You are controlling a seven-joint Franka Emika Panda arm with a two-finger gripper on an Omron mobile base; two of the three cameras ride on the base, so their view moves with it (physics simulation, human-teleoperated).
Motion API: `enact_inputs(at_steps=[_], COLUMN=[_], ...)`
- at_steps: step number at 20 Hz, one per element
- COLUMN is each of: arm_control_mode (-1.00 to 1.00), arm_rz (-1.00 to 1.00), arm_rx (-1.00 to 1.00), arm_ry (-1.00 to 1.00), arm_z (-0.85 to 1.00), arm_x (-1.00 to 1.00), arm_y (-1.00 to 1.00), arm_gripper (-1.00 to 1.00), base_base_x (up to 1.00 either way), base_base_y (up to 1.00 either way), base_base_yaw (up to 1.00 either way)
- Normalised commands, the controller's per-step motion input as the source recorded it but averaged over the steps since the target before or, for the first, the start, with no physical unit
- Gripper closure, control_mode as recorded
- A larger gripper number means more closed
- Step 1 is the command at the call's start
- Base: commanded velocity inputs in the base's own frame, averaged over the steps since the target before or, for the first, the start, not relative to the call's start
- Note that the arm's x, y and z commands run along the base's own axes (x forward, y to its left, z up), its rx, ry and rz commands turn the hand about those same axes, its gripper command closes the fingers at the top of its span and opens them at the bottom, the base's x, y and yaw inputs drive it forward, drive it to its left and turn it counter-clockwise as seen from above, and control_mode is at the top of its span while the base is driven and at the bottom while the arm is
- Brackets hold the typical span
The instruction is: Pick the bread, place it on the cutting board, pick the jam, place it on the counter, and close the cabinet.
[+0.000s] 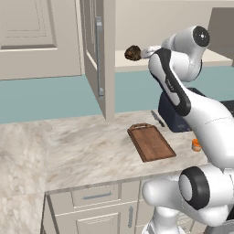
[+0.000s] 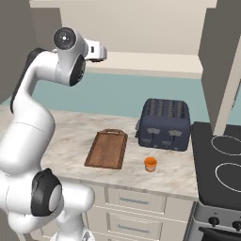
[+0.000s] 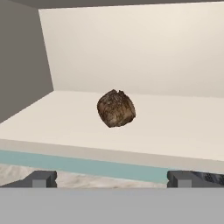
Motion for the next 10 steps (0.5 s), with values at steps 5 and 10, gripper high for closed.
enact_inputs(at_steps=[5,10], arm_control_mode=[-1.0,-1.0], arm_rz=[0.0,0.0], arm_rx=[0.0,0.0], arm_ry=[0.0,0.0], arm_z=[0.0,0.0], arm_x=[0.38,0.34], arm_y=[0.0,0.0], arm_gripper=[-1.0,-1.0], base_base_x=[0.0,0.0], base_base_y=[0.0,0.0], base_base_yaw=[0.0,0.0])
